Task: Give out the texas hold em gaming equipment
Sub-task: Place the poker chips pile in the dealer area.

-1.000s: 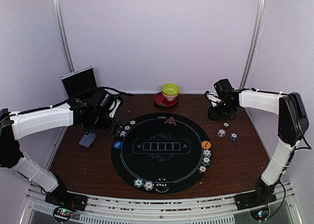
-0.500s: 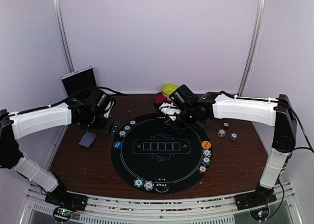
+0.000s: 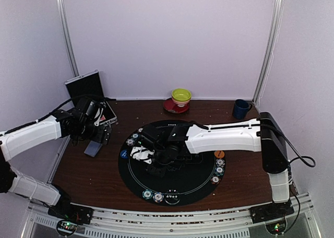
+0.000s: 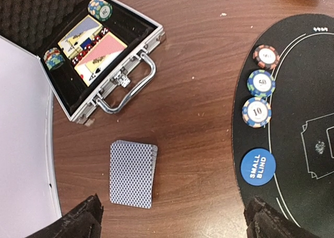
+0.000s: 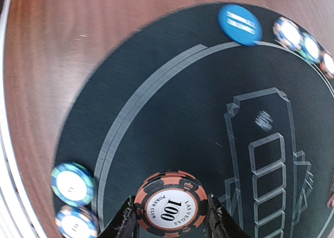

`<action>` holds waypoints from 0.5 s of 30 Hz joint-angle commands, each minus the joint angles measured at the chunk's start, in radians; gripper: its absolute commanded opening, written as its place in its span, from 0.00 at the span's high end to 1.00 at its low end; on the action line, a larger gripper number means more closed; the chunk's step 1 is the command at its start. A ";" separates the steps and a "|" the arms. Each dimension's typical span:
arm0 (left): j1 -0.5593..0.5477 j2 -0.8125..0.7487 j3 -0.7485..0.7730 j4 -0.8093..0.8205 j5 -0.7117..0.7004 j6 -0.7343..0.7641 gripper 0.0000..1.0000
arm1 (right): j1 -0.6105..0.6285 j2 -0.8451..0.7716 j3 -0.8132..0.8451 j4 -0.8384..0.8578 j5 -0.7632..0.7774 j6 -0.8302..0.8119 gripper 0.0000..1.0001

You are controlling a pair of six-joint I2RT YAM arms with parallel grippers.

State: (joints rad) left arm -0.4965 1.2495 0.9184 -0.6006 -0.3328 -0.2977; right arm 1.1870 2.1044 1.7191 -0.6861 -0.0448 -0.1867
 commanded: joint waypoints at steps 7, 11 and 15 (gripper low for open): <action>0.017 -0.030 -0.021 0.053 0.021 -0.001 0.02 | 0.071 0.112 0.124 -0.016 -0.029 0.000 0.66; 0.023 -0.023 -0.021 0.055 0.023 0.000 0.02 | 0.082 0.140 0.166 -0.026 -0.044 0.003 0.66; 0.032 -0.024 -0.022 0.060 0.028 0.000 0.02 | 0.095 0.155 0.173 -0.023 -0.049 0.007 0.66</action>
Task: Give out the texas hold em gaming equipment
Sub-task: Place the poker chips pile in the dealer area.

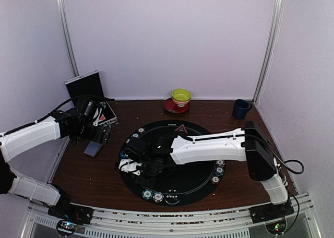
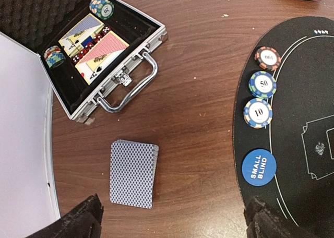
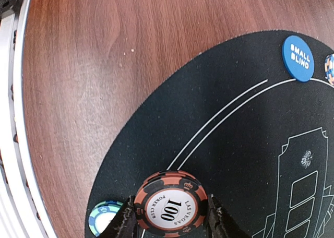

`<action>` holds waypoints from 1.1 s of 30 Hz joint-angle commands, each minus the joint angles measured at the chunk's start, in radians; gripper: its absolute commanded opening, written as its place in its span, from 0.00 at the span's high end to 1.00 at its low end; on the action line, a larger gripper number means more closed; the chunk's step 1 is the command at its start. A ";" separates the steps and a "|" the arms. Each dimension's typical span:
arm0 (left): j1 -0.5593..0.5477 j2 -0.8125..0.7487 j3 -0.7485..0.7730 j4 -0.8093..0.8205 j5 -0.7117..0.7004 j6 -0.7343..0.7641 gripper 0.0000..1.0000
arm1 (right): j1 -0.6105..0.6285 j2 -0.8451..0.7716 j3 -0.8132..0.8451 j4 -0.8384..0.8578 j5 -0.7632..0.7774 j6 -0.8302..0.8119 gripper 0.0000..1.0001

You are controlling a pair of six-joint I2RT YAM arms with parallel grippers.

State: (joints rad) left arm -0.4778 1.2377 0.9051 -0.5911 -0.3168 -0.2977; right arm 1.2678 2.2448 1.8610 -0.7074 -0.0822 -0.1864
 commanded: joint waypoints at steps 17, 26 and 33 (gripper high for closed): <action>0.030 -0.023 -0.009 0.056 0.027 0.002 0.02 | 0.045 0.066 0.038 -0.009 -0.024 0.009 0.66; 0.033 -0.026 -0.009 0.057 0.029 0.001 0.02 | 0.046 0.087 0.044 -0.010 -0.017 0.010 0.65; 0.034 -0.027 -0.009 0.057 0.028 0.002 0.02 | 0.047 0.095 0.046 -0.011 -0.017 0.007 0.64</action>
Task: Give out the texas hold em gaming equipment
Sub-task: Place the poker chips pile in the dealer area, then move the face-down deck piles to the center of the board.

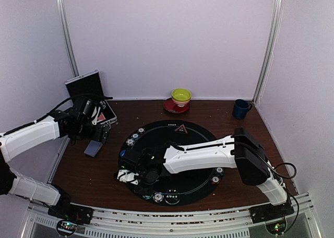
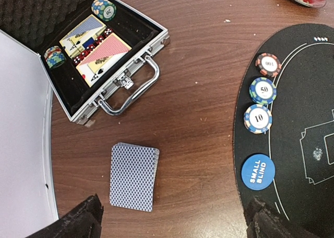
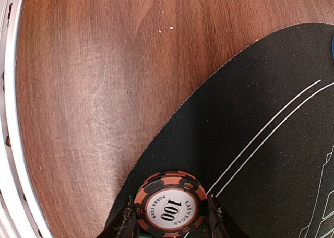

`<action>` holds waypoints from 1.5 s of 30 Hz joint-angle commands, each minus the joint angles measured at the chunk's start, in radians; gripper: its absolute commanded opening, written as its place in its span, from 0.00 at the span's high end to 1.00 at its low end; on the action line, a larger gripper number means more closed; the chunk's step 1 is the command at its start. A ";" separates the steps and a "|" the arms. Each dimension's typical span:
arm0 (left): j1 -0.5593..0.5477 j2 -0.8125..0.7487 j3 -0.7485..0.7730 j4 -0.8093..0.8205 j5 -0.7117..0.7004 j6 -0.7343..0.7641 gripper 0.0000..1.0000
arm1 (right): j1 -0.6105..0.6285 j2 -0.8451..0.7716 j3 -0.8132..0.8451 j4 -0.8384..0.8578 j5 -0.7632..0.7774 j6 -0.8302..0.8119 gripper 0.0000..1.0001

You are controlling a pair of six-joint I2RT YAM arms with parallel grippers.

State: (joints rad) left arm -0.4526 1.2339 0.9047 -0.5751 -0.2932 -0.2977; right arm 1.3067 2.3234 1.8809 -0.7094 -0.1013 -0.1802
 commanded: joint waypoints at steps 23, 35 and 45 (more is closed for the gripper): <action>0.011 -0.009 -0.009 0.041 0.006 0.005 0.02 | 0.011 -0.182 0.028 -0.060 0.068 -0.042 0.22; 0.016 0.014 -0.009 0.045 0.021 0.011 0.02 | -0.099 -0.580 -0.330 0.091 0.195 -0.137 0.00; 0.051 0.083 -0.018 0.055 0.165 0.094 0.02 | -0.350 -0.728 -0.533 0.243 0.153 -0.112 0.00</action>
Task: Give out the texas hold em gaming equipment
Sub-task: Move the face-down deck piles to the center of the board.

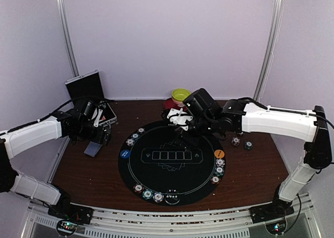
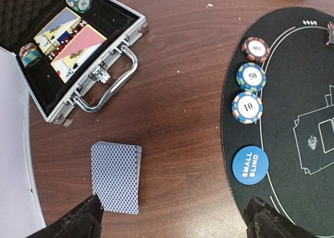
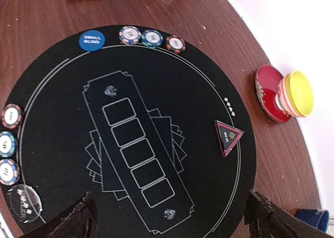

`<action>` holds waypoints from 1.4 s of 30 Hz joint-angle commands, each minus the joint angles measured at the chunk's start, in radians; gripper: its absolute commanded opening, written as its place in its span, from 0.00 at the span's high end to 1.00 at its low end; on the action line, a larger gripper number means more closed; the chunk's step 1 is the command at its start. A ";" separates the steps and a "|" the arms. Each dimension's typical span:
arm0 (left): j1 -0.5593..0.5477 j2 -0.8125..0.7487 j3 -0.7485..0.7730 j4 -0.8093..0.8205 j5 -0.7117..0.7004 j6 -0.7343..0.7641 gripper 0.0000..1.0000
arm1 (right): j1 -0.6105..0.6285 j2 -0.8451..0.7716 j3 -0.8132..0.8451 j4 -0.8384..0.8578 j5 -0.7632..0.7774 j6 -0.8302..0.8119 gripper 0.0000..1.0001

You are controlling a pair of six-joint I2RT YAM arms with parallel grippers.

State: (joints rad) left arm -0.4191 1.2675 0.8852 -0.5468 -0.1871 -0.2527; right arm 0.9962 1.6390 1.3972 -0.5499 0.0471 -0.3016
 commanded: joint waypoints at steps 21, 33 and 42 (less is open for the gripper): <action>0.186 0.281 0.186 -0.216 0.200 0.196 0.02 | -0.052 -0.170 -0.120 0.183 0.063 0.027 0.00; 0.297 0.386 0.184 -0.215 0.199 0.206 0.02 | -0.036 -0.198 -0.130 0.198 0.090 0.022 0.00; 0.317 0.444 0.204 -0.215 0.175 0.214 0.02 | -0.034 -0.209 -0.137 0.203 0.091 0.022 0.00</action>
State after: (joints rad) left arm -0.1200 1.6836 1.0588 -0.7612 0.0025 -0.0563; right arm 0.9592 1.4609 1.2751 -0.3687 0.1143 -0.2840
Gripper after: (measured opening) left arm 0.979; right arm 0.999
